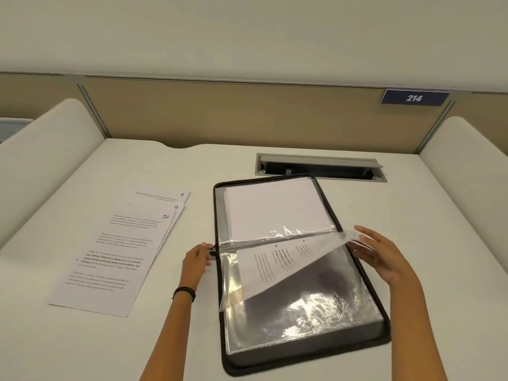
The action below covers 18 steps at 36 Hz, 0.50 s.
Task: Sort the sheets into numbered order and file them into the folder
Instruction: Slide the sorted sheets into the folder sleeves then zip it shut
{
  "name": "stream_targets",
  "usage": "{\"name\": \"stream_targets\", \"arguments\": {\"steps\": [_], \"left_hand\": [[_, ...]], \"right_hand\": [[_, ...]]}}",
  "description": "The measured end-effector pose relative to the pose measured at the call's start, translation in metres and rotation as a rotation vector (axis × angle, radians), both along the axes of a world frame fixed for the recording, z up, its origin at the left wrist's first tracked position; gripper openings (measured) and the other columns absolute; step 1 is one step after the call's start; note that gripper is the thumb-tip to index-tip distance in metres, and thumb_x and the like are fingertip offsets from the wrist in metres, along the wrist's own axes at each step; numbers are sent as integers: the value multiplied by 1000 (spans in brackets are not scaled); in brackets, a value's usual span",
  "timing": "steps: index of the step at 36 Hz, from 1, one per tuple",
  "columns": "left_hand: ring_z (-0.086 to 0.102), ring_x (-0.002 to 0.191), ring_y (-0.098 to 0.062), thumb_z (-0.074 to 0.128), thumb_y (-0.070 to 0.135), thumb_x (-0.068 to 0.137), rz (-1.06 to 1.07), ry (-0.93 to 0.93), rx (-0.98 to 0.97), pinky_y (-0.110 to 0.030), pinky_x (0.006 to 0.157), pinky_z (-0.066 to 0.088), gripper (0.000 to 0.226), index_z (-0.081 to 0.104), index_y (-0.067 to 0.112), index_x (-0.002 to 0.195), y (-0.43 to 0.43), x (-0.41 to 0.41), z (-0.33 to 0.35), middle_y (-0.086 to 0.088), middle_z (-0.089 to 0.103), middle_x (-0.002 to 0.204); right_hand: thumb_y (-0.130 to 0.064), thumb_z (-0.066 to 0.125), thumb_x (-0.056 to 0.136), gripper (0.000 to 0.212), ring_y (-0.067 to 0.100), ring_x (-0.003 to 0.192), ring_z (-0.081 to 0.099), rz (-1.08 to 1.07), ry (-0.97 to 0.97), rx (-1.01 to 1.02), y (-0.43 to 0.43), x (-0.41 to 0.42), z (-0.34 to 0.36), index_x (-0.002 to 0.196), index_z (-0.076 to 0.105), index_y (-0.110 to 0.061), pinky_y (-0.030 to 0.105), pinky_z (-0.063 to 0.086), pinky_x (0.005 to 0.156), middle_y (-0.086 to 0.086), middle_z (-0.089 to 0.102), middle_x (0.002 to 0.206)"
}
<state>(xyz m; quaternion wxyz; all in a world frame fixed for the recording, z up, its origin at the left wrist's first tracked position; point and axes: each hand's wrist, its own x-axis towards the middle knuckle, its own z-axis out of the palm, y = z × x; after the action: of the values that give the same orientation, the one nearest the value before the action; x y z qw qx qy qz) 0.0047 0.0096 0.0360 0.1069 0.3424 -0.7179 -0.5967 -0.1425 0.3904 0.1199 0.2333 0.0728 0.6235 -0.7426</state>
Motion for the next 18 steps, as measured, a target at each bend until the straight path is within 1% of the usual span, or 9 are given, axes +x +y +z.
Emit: {"name": "stream_targets", "arguments": {"steps": [1,2,5,7,9,11,14,16,18], "left_hand": [[56,71,-18,35,25,104,-18,-10,21,-25,61,43,32,64,12,106,-1,-1,0,-6,63,78],[56,67,-17,34,28,104,-37,-19,39,-25,59,43,34,64,13,105,-2,-3,0,-6,63,75],[55,58,-16,33,32,104,-115,-42,67,-25,57,42,37,66,15,101,-1,-8,4,-3,61,61],[52,53,-14,31,36,104,-171,-65,73,-24,54,42,40,65,16,94,0,-10,9,1,57,52],[50,49,-13,27,41,104,-227,-98,77,-23,52,40,47,62,12,89,0,-11,13,0,56,49],[54,48,-12,22,45,103,-279,-123,108,-22,51,43,52,61,11,100,-1,-13,17,-2,60,52],[65,59,-12,17,44,103,-317,-69,169,-20,55,49,52,59,15,111,-1,-20,22,-5,72,70],[70,72,-12,19,43,103,-280,-9,241,-20,59,52,49,58,16,114,-1,-25,26,-4,75,84],[71,84,-15,22,42,103,-221,20,294,-22,63,54,48,58,15,118,-2,-31,25,-2,74,95]], "right_hand": [[-40,94,37,78,17,77,72,-44,7,-20,-3,0,0,104,65,-15,22,57,61,6,74,87],[-40,94,37,75,16,78,72,-77,9,-50,-7,0,0,102,66,-14,22,57,62,8,74,88],[-15,63,88,12,13,78,72,-188,-25,-158,-18,-2,-2,99,65,-12,20,56,61,6,73,92],[-11,51,94,16,9,79,71,-210,-26,-187,-27,0,-1,99,67,-13,17,54,61,-1,74,88],[-14,55,92,18,5,80,70,-227,-24,-200,-35,1,3,95,72,-18,15,54,61,-6,74,87],[-16,61,88,15,7,83,70,-258,-39,-249,-42,0,3,97,73,-17,18,56,66,-4,74,91],[-25,79,61,34,11,92,69,-317,-42,-312,-53,-6,1,94,77,-17,25,55,83,-1,73,98],[-31,79,45,33,10,86,70,-333,-17,-338,-61,-9,3,77,79,-21,23,57,74,-2,74,93],[-30,76,58,29,12,86,71,-351,-14,-376,-68,-12,3,85,77,-18,22,57,64,0,74,94]]}}
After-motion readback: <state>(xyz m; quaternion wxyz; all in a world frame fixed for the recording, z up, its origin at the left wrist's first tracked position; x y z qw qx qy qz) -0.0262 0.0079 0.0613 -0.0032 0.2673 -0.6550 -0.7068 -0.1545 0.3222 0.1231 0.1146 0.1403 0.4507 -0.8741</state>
